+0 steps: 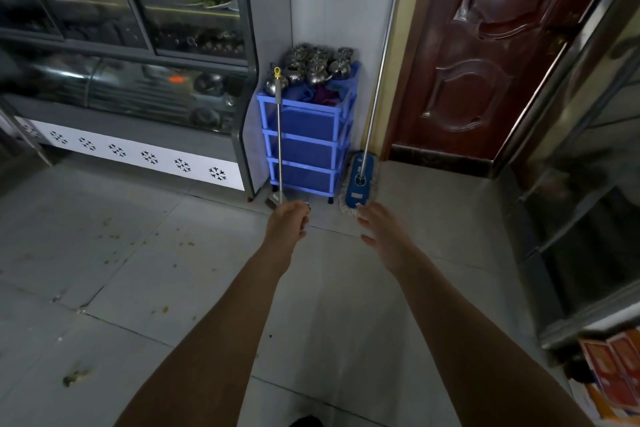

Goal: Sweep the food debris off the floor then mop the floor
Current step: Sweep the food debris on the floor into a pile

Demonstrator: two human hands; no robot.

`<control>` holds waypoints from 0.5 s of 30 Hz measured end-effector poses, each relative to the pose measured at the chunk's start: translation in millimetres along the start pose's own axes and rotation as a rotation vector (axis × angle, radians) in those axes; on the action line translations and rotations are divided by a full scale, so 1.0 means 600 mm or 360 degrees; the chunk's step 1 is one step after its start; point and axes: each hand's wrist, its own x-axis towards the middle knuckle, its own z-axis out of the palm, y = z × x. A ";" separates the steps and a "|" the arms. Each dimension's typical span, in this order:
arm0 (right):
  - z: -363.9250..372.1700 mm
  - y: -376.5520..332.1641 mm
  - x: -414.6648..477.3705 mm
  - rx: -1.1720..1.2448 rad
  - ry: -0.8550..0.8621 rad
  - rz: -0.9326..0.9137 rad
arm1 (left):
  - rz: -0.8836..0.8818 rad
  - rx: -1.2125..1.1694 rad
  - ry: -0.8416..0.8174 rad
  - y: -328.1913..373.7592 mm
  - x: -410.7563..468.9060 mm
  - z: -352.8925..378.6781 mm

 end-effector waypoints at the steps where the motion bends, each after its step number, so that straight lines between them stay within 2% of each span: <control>1: 0.000 -0.006 0.028 -0.0012 -0.0012 0.0016 | 0.0005 -0.0002 0.0007 0.008 0.021 0.008; 12: 0.049 -0.133 0.381 -0.0083 -0.0144 0.0014 | -0.0004 0.0042 0.0126 0.113 0.358 0.071; 15: 0.081 -0.193 0.477 -0.0123 -0.0078 -0.0009 | 0.0078 0.0063 0.0134 0.158 0.458 0.085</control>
